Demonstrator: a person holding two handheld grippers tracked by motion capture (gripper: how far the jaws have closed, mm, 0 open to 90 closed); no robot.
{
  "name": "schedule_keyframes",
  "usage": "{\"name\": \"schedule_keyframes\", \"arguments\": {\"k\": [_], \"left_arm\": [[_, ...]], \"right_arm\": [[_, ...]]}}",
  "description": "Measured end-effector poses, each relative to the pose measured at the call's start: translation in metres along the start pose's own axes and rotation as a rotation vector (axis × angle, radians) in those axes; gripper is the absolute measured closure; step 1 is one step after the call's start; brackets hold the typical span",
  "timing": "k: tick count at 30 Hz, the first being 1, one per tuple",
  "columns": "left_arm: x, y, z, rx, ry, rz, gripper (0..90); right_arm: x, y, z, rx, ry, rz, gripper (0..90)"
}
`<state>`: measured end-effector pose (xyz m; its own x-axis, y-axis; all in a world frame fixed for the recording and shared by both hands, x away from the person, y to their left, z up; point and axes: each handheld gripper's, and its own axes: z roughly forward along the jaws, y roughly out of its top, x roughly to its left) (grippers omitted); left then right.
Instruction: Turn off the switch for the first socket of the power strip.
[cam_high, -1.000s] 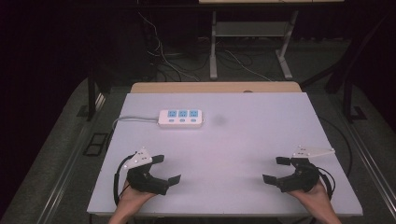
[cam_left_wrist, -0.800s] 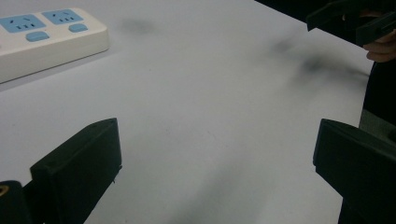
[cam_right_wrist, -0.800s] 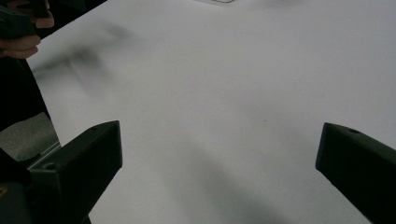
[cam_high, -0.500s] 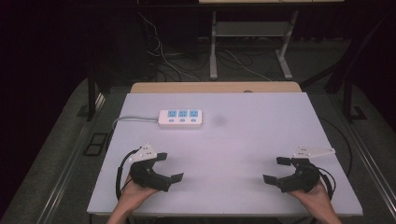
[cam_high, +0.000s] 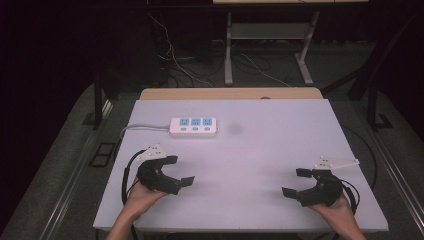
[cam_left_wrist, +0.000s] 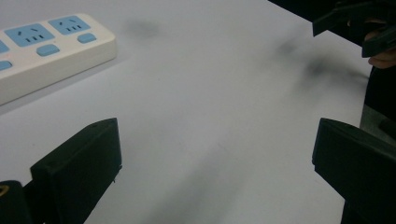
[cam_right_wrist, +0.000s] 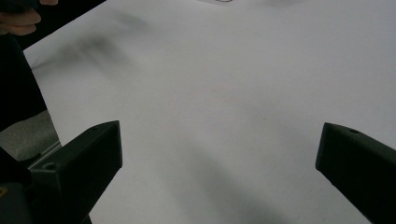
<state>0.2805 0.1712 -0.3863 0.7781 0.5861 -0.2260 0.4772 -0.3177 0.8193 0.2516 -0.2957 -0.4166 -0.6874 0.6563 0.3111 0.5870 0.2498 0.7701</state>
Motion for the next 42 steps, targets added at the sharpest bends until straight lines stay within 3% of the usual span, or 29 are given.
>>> {"name": "schedule_keyframes", "arguments": {"k": [11,42], "left_arm": [[0.011,0.011,0.001,0.021,0.007,-0.007,0.4],[0.039,0.057,0.006,0.101,0.039,0.038,0.8]], "right_arm": [[0.001,0.000,0.000,0.004,0.002,-0.001,0.3],[0.001,-0.001,0.001,0.008,0.014,-0.008,0.3]]}}
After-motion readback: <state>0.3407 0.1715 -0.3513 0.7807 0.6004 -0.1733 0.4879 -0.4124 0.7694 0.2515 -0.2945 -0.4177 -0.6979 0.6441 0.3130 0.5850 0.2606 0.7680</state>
